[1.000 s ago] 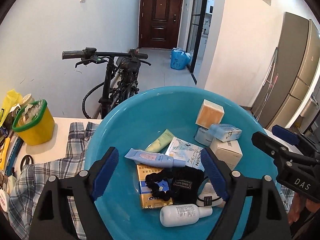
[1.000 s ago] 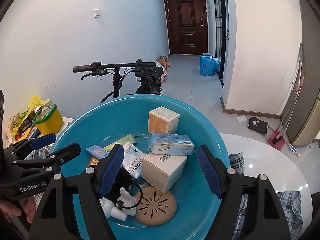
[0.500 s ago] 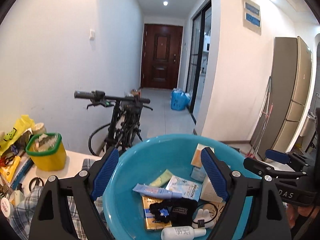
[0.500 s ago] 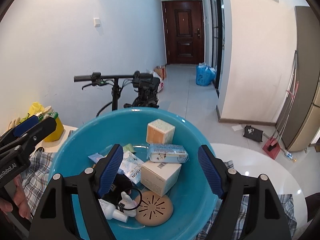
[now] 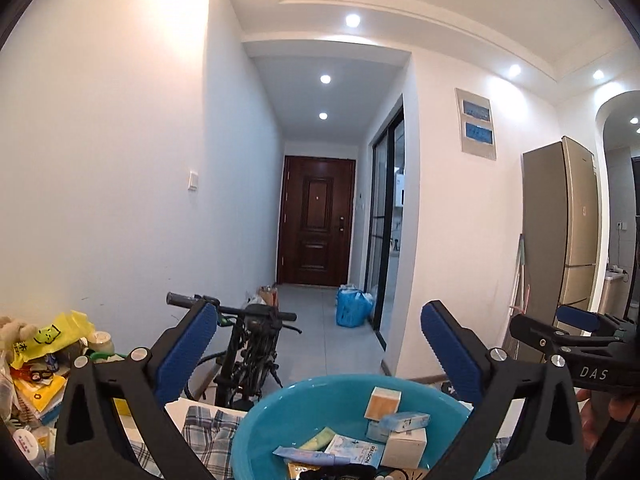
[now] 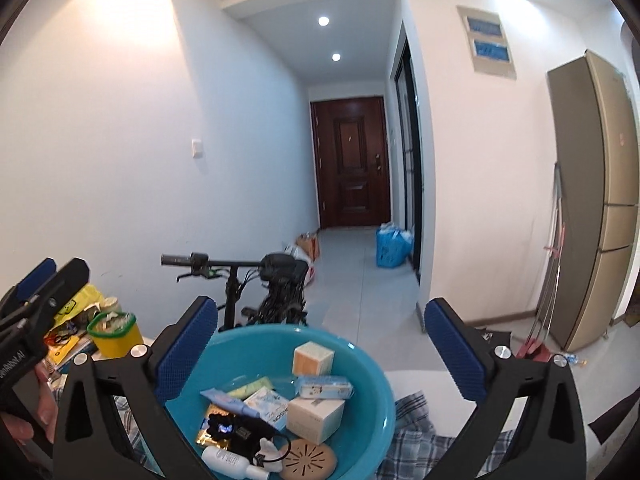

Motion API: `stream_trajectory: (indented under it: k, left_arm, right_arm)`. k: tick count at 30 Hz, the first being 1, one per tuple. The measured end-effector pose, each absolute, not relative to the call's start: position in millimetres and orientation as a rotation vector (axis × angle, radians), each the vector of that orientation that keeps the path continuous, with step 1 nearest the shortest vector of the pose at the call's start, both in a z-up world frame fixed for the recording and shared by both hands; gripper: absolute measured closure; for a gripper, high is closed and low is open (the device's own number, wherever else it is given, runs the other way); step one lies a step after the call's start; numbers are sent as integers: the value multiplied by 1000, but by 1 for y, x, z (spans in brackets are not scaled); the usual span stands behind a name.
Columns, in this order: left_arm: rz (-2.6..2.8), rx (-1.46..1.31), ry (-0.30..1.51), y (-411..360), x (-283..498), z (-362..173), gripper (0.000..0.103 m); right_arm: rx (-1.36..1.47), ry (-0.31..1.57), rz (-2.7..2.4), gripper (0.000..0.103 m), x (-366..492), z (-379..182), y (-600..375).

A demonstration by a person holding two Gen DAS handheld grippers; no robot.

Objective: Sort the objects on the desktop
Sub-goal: 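Raise both open grippers up out of the turquoise basin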

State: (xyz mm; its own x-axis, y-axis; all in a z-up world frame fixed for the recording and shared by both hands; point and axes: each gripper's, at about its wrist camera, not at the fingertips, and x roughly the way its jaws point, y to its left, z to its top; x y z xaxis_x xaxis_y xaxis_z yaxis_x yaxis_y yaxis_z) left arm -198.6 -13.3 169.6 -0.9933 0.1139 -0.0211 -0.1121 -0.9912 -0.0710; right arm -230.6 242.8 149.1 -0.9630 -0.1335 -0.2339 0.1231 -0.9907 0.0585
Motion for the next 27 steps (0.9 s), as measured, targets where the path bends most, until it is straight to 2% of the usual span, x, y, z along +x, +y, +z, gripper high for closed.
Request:
stream_trajectory:
  k: [11, 16, 18, 21, 27]
  left_arm:
    - [3025, 61, -214, -35, -161, 194, 0]
    - [3032, 50, -110, -21, -137, 202, 0]
    - [3049, 92, -83, -17, -124, 204, 0]
    - [3015, 96, -134, -20, -117, 206, 0]
    - [2993, -17, -133, -22, -118, 205, 0]
  right_arm:
    - [150, -99, -3004, 0, -185, 180, 250]
    - [32, -117, -3017, 0, -160, 189, 254]
    - [45, -112, -3022, 0, -160, 187, 255]
    - [122, -86, -3036, 0, -164, 183, 260]
    - [124, -106, -3046, 0, -148, 189, 273]
